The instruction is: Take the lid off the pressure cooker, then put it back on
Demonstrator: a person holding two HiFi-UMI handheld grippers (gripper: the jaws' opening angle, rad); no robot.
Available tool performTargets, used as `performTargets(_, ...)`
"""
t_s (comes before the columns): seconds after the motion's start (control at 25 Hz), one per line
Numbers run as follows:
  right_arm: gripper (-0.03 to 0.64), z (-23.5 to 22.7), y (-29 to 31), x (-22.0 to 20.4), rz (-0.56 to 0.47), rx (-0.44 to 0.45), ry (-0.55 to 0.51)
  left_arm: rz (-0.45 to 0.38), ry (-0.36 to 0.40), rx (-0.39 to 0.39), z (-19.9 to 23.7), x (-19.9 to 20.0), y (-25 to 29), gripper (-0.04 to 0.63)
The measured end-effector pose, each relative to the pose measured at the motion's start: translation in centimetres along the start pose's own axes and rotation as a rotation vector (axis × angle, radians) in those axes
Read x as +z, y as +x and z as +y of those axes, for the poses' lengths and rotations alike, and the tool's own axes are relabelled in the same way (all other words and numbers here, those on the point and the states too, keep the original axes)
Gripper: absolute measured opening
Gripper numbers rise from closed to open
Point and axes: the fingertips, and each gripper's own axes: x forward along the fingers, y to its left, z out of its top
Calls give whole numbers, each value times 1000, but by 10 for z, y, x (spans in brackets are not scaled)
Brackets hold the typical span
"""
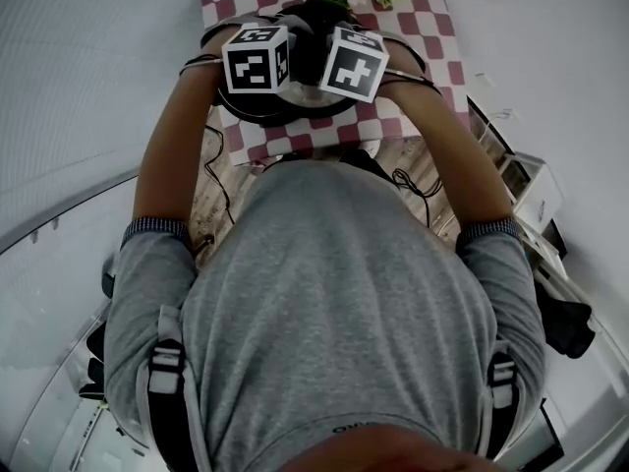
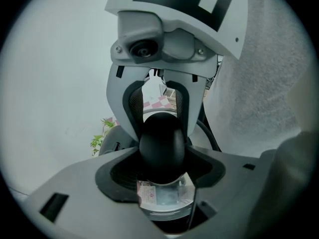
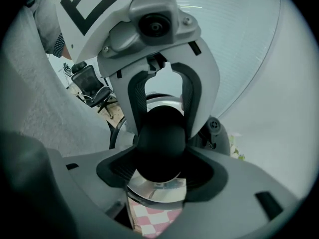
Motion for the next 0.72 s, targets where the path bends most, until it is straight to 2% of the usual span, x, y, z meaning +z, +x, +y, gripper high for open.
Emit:
performTargets(0.2,293,0,-8,-32,-4,38,-82,30,-80,37,4,24,21,302)
performTargets(0.72,293,-15,-30,-109,3,55,-183,43,-159,114,26,86,68,302)
